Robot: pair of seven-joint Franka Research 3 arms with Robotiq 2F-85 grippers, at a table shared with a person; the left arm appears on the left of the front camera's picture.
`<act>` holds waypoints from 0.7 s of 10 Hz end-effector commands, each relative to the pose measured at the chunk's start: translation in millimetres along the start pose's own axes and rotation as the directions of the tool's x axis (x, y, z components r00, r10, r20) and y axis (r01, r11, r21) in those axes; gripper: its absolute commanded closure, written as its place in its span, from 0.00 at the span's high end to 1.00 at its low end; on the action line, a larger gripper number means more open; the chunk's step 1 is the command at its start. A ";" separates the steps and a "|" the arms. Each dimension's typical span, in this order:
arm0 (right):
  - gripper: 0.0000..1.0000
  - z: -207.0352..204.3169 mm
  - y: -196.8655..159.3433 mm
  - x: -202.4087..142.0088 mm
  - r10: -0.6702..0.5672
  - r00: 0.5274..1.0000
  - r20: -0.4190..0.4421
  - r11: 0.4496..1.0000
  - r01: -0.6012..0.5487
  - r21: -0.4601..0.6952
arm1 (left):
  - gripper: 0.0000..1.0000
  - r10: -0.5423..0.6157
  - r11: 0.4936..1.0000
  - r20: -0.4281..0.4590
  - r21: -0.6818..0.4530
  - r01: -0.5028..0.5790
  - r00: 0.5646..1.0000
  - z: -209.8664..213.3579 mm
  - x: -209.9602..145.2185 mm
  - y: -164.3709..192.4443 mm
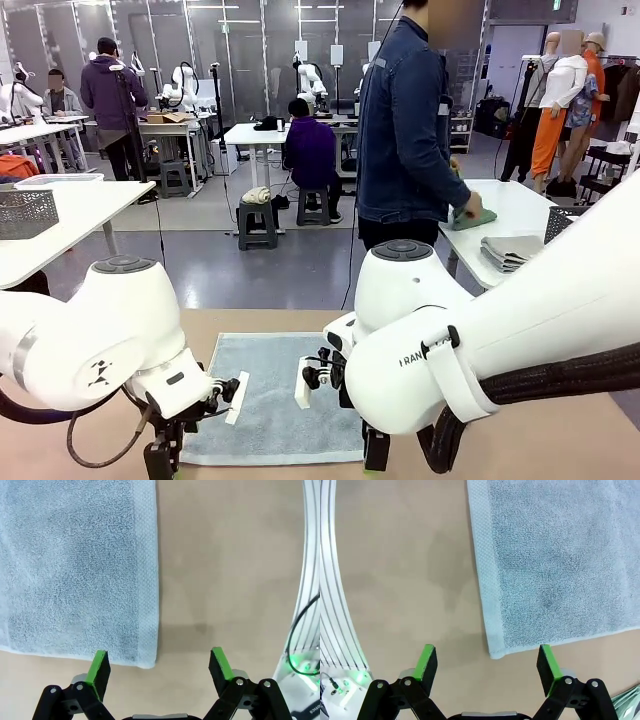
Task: Fold the towels and place them in the basket.
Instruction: When a person lays out a Towel with hook on the table, fold it in half twice.
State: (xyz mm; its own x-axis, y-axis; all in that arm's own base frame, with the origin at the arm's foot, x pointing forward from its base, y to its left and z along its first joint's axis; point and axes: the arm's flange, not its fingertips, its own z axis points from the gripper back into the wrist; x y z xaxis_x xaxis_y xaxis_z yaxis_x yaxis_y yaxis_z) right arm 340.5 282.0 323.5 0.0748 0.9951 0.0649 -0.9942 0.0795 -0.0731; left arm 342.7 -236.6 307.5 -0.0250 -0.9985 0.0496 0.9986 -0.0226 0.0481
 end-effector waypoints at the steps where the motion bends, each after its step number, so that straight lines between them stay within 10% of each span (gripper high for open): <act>1: 1.00 -12.2 -4.7 -3.1 0.014 1.000 -0.004 1.000 -0.014 -0.018 | 1.00 0.012 0.999 0.000 0.032 -0.012 1.000 -14.5 -22.4 -38.2; 7: 1.00 -28.2 -11.6 -9.9 0.037 0.999 -0.037 0.999 -0.037 0.004 | 1.00 0.009 1.000 0.003 0.029 -0.009 1.000 -17.0 -20.3 -39.1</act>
State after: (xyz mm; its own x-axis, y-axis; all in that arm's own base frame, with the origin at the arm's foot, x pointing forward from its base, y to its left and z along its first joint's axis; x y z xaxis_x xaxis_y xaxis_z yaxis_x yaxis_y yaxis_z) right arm 350.0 272.6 298.3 0.0639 0.9975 0.0297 -0.9961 0.0656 -0.0595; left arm 341.3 -239.8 303.0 -0.0329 -0.9983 0.0471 0.9985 -0.0308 0.0453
